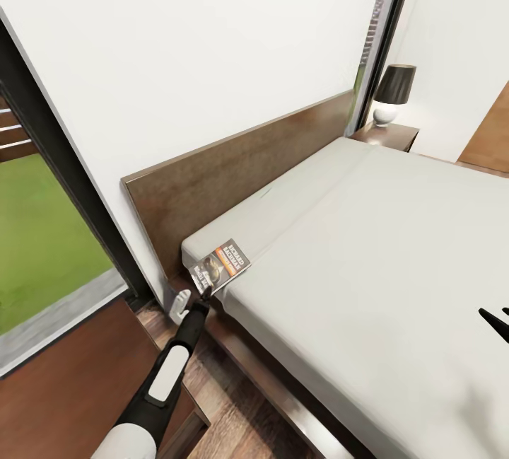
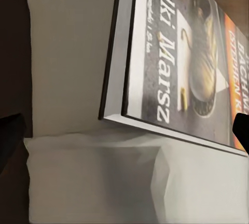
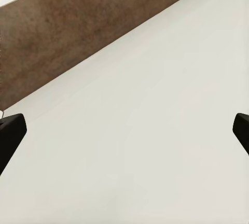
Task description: In the bedroom, move the book from the bed onto either nightstand, and place the two sandals side by side next to the bed.
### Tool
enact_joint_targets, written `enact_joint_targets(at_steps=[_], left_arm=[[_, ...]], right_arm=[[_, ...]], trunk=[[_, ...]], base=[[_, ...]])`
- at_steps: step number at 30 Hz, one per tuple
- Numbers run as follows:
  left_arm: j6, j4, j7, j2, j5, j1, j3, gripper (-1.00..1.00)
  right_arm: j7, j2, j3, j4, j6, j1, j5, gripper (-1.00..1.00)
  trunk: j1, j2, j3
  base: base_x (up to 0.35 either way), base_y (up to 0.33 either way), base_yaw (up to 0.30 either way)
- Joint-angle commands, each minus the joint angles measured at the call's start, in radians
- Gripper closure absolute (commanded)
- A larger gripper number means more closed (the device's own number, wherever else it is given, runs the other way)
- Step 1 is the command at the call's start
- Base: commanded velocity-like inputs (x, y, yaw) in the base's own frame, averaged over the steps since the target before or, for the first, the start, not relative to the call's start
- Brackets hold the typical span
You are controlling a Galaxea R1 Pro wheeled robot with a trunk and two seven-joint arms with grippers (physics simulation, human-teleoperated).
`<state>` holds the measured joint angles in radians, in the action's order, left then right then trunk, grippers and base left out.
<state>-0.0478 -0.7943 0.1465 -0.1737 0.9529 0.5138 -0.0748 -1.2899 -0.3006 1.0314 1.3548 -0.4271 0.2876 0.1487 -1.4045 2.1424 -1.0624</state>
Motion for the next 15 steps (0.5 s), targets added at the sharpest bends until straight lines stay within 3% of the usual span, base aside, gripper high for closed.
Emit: enact_joint_targets(at_steps=[1,15], left_arm=[[0.001,0.001,0.007,-0.001,0.010,0.001,0.000,-1.00],[0.000,-0.003,0.008,-0.001,0.010,0.010,0.029,-1.00]], right_arm=[[-0.003,0.000,0.001,0.000,-0.010,0.001,0.003,-1.00],[-0.003,0.001,0.000,0.000,-0.009,0.001,0.003,-1.00]], trunk=[[0.000,0.000,-0.001],[0.000,0.000,-0.001]], base=[[0.000,0.000,0.000],[0.000,0.000,0.000]])
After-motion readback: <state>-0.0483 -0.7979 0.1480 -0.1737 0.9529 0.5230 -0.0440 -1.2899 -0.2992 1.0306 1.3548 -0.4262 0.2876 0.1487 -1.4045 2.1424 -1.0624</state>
